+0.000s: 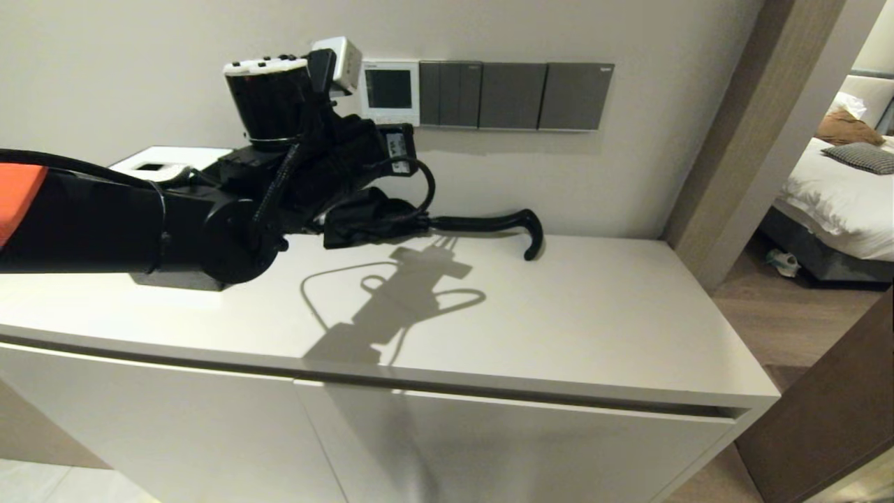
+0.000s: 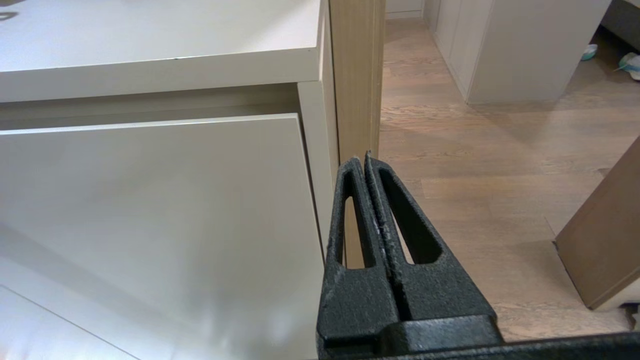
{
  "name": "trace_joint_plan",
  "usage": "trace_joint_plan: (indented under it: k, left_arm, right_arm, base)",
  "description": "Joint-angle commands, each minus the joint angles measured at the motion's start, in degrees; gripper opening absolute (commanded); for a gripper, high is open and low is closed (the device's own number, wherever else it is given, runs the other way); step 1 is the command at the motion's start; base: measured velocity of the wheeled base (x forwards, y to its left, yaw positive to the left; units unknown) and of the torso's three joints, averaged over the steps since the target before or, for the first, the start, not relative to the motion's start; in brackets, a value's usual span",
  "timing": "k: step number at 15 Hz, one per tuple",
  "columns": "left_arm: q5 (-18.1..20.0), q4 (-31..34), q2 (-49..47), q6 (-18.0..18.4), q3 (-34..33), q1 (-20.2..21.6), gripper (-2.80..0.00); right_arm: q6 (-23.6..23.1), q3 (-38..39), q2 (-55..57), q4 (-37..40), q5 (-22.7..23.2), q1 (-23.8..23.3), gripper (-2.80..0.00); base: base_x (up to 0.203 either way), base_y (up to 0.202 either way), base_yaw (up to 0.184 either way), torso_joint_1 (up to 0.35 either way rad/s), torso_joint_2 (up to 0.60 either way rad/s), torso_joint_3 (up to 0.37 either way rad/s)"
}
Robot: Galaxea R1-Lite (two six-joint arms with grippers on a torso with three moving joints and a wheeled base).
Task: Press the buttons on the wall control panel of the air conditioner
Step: Turn on the central air conditioner
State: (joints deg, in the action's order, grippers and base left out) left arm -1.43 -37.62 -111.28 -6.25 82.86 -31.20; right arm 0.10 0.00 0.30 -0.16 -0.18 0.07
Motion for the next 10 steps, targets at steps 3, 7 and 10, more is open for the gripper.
trace_joint_plan:
  k: [3, 7, 10]
  left_arm:
    - [-2.95, -0.33, -0.85, 0.0, 1.32, -1.47, -2.8]
    - [-3.87, -2.06, -3.54, -0.03, 2.38, -2.2, -2.8]
    - [-4.13, -2.9, -5.62, -0.06, 3.38, -2.2, -2.8]
  right_arm:
    - [-0.01, 0.18, 0.05, -0.02, 0.01, 0.01, -2.8]
    - [-0.01, 0.18, 0.05, -0.02, 0.01, 0.01, -2.8]
    - [-0.01, 0.18, 0.05, -0.02, 0.01, 0.01, -2.8]
  base:
    - [0.0, 0.0, 0.0, 0.0, 0.0, 0.0]
    - [0.0, 0.0, 0.0, 0.0, 0.0, 0.0]
    - [0.0, 0.0, 0.0, 0.0, 0.0, 0.0]
